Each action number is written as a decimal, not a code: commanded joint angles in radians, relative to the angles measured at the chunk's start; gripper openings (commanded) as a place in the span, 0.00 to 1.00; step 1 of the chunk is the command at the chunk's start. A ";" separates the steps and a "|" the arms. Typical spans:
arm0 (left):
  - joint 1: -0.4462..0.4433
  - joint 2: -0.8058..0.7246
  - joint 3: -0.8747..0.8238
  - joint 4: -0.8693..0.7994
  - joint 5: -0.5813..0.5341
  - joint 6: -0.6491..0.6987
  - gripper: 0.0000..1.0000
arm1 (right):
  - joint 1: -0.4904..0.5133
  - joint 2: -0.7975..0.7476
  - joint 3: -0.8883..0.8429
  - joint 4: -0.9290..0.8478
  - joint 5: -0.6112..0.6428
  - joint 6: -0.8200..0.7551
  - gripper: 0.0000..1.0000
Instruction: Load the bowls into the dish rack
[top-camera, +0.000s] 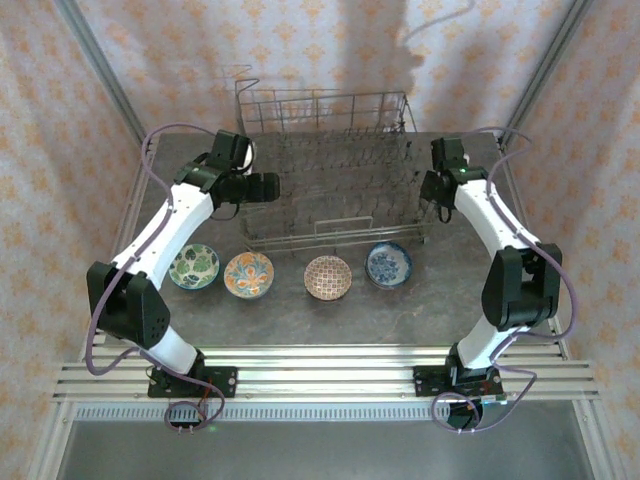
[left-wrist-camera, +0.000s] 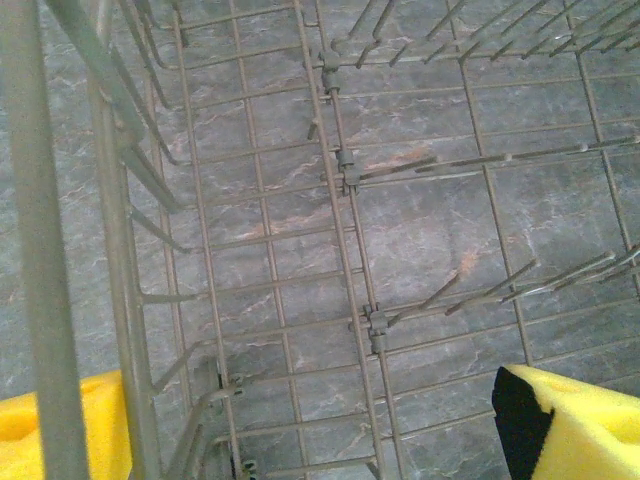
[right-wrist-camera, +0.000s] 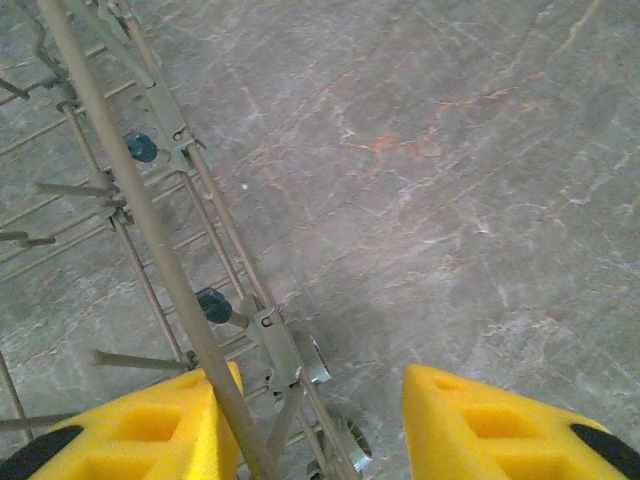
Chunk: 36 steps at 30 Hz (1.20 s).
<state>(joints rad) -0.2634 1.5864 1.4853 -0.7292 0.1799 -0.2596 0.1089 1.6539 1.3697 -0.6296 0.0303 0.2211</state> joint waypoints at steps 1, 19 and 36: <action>-0.029 0.017 0.043 -0.012 0.012 0.020 0.89 | -0.071 -0.055 -0.041 -0.063 0.133 0.030 0.43; -0.186 0.173 0.209 -0.033 -0.006 0.000 0.88 | -0.223 -0.088 -0.108 -0.069 0.146 0.054 0.43; -0.282 0.355 0.426 -0.091 -0.010 -0.007 0.88 | -0.326 -0.114 -0.112 -0.074 0.153 0.027 0.50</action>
<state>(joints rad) -0.5171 1.9034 1.8584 -0.8131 0.1604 -0.2642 -0.1917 1.5692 1.2751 -0.6399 0.0868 0.2508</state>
